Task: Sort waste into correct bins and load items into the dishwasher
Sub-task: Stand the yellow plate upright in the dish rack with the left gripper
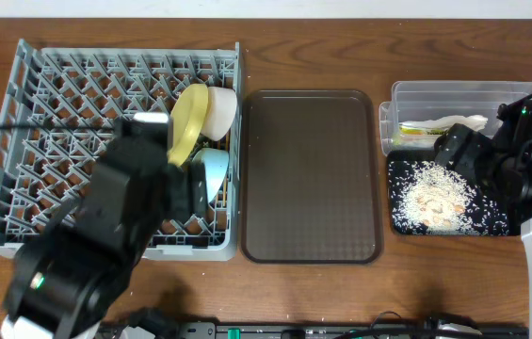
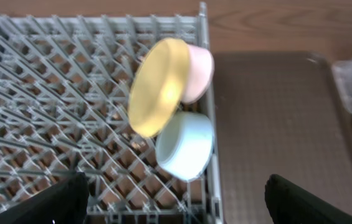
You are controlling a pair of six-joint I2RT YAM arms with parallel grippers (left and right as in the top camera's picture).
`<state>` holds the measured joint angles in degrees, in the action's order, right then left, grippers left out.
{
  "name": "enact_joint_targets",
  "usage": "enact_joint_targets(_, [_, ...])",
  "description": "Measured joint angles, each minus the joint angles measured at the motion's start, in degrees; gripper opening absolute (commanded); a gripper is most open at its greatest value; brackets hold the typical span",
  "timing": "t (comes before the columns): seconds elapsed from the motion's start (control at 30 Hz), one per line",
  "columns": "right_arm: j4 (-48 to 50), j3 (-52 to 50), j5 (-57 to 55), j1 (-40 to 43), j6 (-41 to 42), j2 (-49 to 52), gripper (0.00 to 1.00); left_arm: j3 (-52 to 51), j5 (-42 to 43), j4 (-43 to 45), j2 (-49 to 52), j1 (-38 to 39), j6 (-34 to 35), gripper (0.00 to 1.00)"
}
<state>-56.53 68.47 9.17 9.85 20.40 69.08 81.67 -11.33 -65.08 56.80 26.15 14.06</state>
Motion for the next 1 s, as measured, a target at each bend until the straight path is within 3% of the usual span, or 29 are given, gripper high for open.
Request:
enact_joint_targets(0.33, [0.0,0.0,0.0,0.0,0.0,0.0,0.99,0.0,3.4,-6.4,-7.6,0.0,0.8,0.92])
enact_joint_targets(0.47, [0.0,0.0,0.0,0.0,0.0,0.0,0.99,0.0,1.0,-4.5,-8.2,0.0,0.8,0.92])
enact_joint_targets(0.67, [0.0,0.0,0.0,0.0,0.0,0.0,0.99,-5.1,-2.4,12.5,-12.0,-7.0,0.7,0.93])
enact_joint_targets(0.87, [0.0,0.0,0.0,0.0,0.0,0.0,0.99,-20.2,4.8,29.7,-21.8,-18.6,-2.4,0.93])
enact_joint_targets(1.0, [0.0,-0.1,0.0,0.0,0.0,0.0,0.99,-32.1,8.2,39.5,-28.5,-20.8,-4.5,0.93])
